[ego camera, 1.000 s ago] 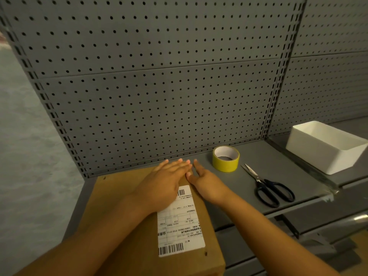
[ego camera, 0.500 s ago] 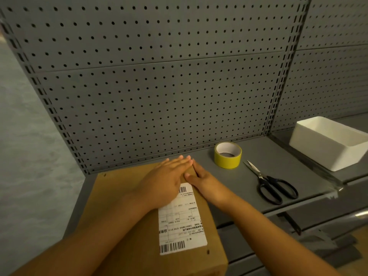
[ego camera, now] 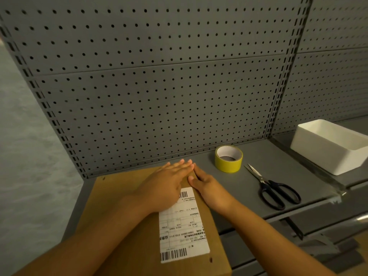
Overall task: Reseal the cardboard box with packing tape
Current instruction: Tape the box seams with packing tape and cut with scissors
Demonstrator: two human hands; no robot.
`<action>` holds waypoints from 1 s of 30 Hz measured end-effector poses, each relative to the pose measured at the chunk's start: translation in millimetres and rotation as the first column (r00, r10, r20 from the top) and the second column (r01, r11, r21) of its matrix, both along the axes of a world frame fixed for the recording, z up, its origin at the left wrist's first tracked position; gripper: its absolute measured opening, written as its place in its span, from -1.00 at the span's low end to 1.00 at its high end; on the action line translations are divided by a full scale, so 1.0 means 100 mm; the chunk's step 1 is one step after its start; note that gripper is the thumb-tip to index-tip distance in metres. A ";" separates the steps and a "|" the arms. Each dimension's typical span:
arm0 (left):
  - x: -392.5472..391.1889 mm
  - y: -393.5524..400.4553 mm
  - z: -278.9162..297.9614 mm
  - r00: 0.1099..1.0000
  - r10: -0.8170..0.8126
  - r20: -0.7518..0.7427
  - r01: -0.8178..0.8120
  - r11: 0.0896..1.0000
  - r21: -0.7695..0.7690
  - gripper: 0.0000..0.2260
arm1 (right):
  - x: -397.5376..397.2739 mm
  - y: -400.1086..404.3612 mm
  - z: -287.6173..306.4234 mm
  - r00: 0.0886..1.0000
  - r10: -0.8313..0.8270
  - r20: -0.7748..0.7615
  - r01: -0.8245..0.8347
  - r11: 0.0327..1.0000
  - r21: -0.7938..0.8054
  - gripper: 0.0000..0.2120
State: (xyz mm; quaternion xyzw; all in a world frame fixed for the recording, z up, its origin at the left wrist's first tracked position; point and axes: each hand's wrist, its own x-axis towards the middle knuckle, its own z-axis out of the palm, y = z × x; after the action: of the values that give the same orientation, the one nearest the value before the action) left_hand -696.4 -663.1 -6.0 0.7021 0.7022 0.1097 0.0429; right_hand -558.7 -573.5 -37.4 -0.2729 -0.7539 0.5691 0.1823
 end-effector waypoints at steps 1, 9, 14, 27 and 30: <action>0.01 0.00 0.00 1.000 0.007 0.000 -0.007 1.000 -0.001 -0.46 | 0.01 0.00 0.02 1.000 0.018 0.018 -0.018 1.000 0.013 -0.51; 0.06 -0.13 0.01 0.987 0.149 0.060 -0.155 0.979 0.132 -0.53 | 0.07 -0.05 0.16 0.988 0.013 0.154 -0.056 0.959 0.277 -0.42; -0.01 -0.16 0.05 0.984 0.175 -0.030 -0.176 0.984 -0.036 -0.55 | 0.08 0.04 0.24 0.916 0.016 0.401 -0.268 0.769 0.581 -0.50; -0.27 -0.23 0.23 0.955 0.283 0.091 -0.267 0.951 -0.158 -0.33 | 0.16 -0.03 0.37 0.945 -0.049 0.324 -0.061 0.945 0.320 -0.26; -0.47 -0.28 0.26 0.929 0.368 0.041 -0.349 0.908 -0.232 -0.21 | 0.23 -0.14 0.44 0.924 0.137 0.356 -0.184 0.977 0.103 -0.30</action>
State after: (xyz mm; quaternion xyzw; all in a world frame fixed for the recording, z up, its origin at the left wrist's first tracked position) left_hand -743.5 -691.4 19.9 0.5468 0.8246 0.0667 0.1290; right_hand -536.2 -587.9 6.8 -0.2932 -0.8307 0.4729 0.0174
